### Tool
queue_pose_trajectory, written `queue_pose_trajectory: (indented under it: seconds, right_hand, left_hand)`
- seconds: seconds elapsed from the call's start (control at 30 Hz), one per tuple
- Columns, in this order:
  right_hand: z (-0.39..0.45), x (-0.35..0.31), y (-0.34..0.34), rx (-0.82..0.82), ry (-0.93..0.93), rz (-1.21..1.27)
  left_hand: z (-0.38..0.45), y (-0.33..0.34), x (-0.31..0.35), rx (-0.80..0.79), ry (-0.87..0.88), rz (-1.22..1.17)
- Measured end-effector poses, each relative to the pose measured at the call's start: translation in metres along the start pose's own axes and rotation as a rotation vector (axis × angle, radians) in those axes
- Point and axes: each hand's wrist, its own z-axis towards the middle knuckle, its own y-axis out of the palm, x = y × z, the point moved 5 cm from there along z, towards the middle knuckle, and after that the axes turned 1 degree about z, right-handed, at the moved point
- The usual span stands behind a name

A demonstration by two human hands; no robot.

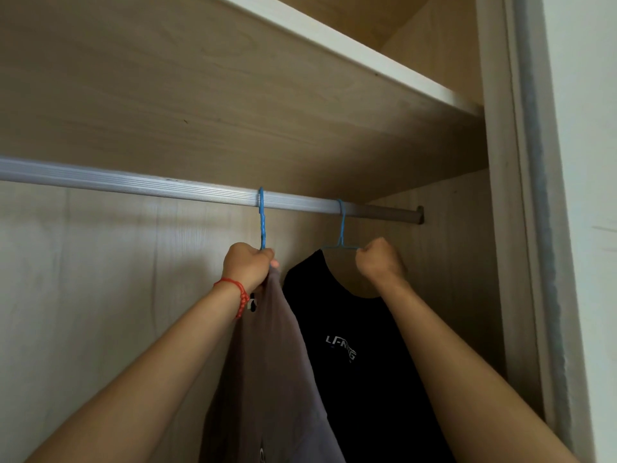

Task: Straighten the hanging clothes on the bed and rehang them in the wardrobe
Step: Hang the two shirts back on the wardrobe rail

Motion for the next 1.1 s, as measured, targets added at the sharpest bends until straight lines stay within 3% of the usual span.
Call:
queue_pose_trajectory:
  seconds: [0.27, 0.63, 1.1]
  right_hand:
    - [0.013, 0.034, -0.008, 0.109, 0.166, -0.037]
    - [0.020, 0.045, -0.001, 0.120, 0.161, -0.007]
    - [0.012, 0.038, -0.003, 0.120, 0.122, -0.022]
  left_hand:
    - [0.002, 0.015, -0.002, 0.050, 0.035, 0.041]
    - [0.011, 0.036, -0.013, 0.096, 0.059, 0.072]
    - [0.005, 0.057, -0.003, 0.046, -0.010, 0.036]
